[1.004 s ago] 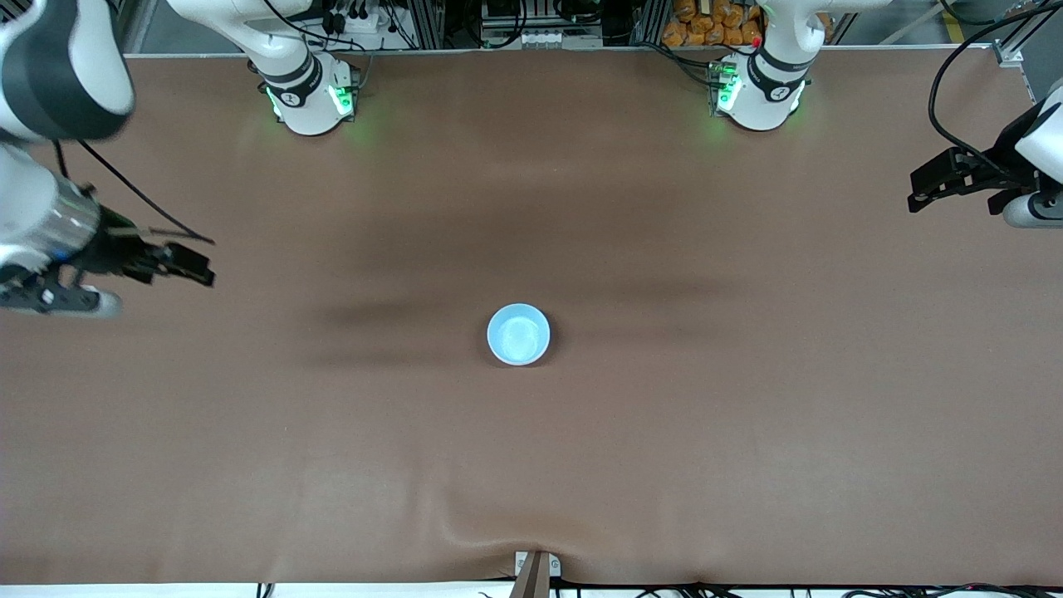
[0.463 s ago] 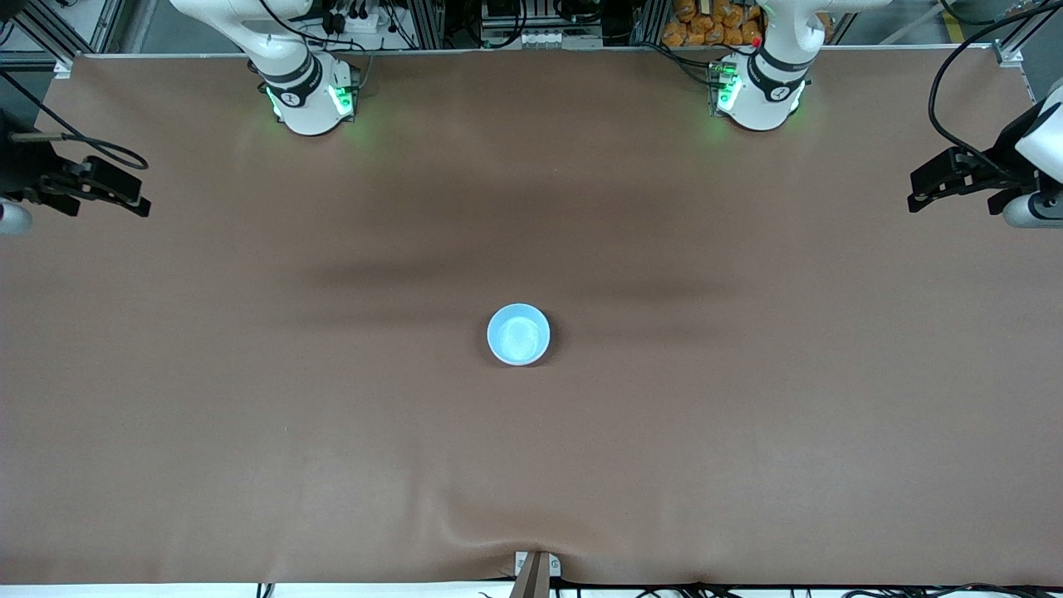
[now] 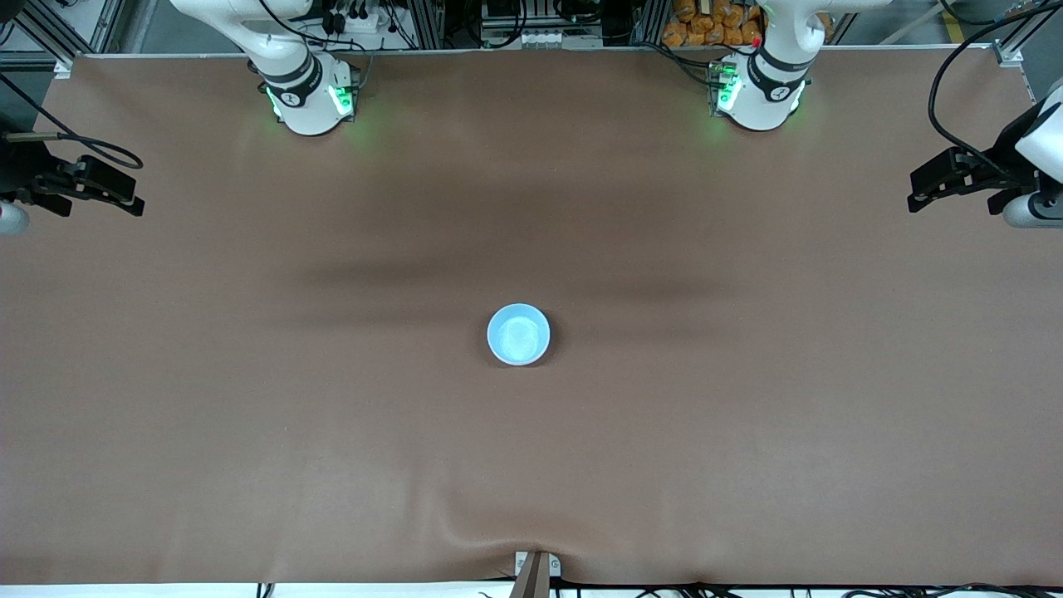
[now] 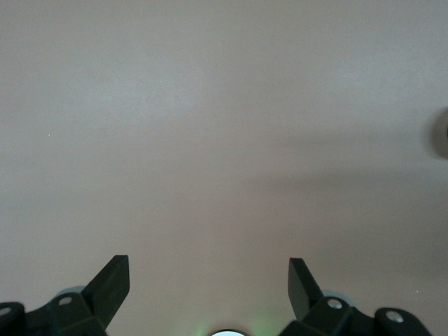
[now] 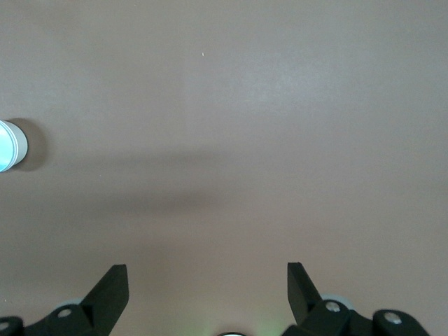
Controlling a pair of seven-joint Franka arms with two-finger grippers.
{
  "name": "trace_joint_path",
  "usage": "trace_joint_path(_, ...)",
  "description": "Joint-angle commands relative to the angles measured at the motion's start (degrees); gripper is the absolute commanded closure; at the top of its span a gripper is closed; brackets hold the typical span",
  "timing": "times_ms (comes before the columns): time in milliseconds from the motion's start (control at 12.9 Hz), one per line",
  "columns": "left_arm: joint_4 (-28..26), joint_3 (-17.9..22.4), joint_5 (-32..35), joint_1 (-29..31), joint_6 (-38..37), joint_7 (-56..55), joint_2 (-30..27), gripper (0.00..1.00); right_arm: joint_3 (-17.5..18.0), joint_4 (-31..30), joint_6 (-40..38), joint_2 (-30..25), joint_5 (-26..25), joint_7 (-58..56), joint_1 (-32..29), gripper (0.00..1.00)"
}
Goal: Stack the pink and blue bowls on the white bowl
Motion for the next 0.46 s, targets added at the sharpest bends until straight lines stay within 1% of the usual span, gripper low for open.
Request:
trace_joint_path(0, 1.07, 0.01, -0.83, 0.07, -0.54, 0.55, 0.34, 0.0, 1.08, 0.88, -0.81, 0.31, -0.96, -0.43, -1.18, 0.0)
trace_joint_path(386, 0.98, 0.01, -0.92, -0.01, -0.54, 0.46, 0.34, 0.0, 0.99, 0.7, -0.99, 0.4, -0.96, -0.16, -1.27, 0.0)
